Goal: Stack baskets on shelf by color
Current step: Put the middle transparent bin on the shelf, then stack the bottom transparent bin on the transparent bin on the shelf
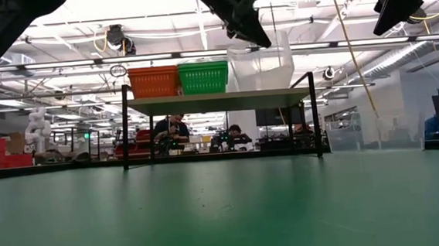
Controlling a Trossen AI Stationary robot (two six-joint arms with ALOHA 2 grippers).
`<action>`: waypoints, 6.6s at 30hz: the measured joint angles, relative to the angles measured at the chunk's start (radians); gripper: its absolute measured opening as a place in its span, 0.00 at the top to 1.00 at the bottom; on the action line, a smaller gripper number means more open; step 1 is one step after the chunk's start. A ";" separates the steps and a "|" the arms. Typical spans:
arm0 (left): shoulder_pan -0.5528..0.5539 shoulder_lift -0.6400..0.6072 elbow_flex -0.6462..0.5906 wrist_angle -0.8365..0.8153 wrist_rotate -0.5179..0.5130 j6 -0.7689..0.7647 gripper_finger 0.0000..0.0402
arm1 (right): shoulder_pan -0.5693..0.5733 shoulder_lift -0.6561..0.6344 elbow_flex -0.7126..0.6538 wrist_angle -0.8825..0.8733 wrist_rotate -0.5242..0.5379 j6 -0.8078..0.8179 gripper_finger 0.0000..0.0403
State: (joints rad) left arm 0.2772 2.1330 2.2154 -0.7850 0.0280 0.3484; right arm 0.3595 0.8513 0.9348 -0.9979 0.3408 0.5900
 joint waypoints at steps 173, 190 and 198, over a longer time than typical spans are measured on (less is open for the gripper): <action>-0.332 -0.024 -0.261 0.303 0.146 0.311 0.72 | 0.000 0.000 0.000 0.041 0.335 -0.237 0.88; -0.492 -0.003 -0.601 1.043 0.288 0.489 0.72 | 0.000 0.008 -0.134 0.609 0.366 -0.188 0.88; -0.478 0.199 -0.336 0.924 0.402 0.389 0.72 | 0.022 0.013 -0.237 0.645 0.369 -0.053 0.88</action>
State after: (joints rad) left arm -0.2011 2.3323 1.8791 0.1388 0.4301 0.7372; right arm 0.3813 0.8646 0.6980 -0.3528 0.7094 0.5374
